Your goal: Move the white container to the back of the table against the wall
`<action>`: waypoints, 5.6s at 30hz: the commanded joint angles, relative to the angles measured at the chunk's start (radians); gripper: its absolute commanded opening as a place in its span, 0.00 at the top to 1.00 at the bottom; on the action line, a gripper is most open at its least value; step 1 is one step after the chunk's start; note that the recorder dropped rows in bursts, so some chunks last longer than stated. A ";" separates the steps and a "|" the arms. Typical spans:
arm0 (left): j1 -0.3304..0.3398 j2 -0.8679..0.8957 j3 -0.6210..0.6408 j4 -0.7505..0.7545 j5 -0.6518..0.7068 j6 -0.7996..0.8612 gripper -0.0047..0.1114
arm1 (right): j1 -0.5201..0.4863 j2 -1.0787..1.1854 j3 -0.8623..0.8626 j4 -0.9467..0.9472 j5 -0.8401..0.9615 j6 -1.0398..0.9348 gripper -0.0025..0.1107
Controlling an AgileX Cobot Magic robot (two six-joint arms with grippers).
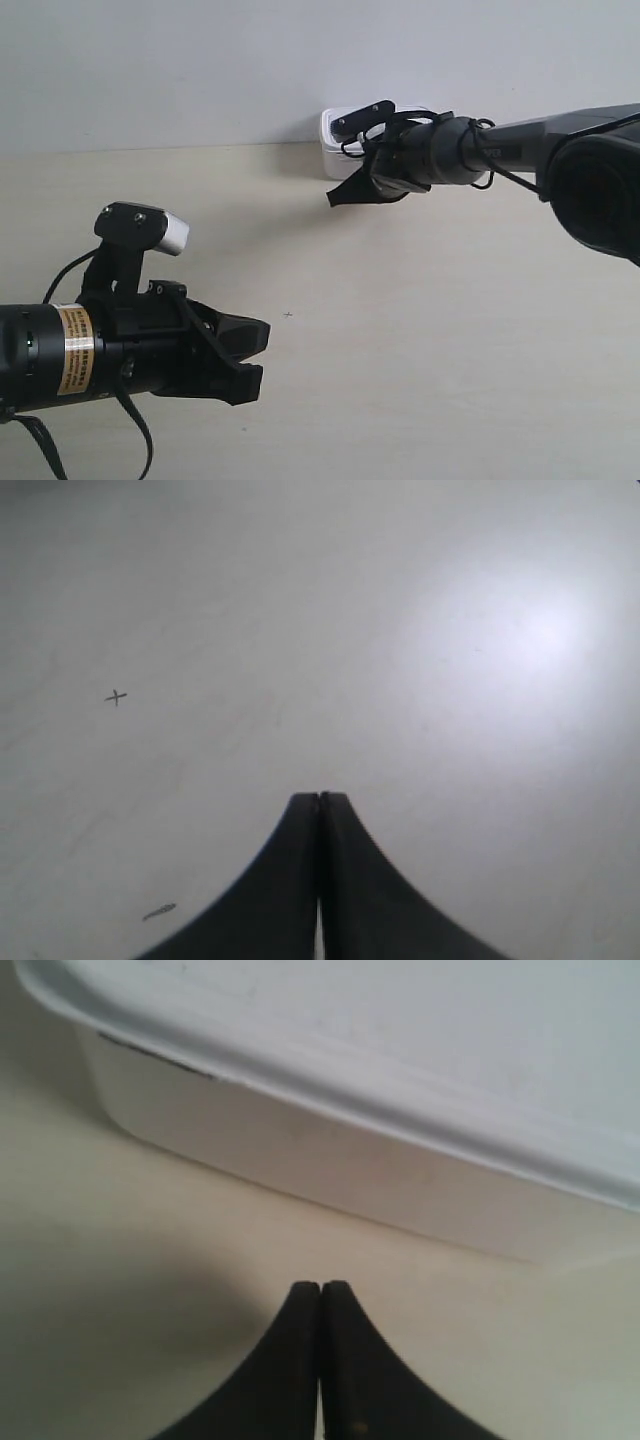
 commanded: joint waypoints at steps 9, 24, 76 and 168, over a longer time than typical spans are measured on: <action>-0.007 -0.009 0.030 -0.007 -0.008 0.000 0.96 | -0.001 -0.256 0.369 -0.503 -0.138 0.579 0.98; -0.007 -0.009 0.167 -0.214 -0.157 0.185 0.96 | 0.093 -0.638 0.830 -0.786 0.089 1.047 0.98; -0.007 -0.310 0.490 -0.208 -0.247 0.129 0.96 | 0.633 -1.908 1.757 -0.697 0.093 1.204 0.98; -0.007 -1.434 0.490 0.355 0.045 -0.250 0.96 | 0.633 -2.493 1.829 -0.786 -0.224 1.181 0.98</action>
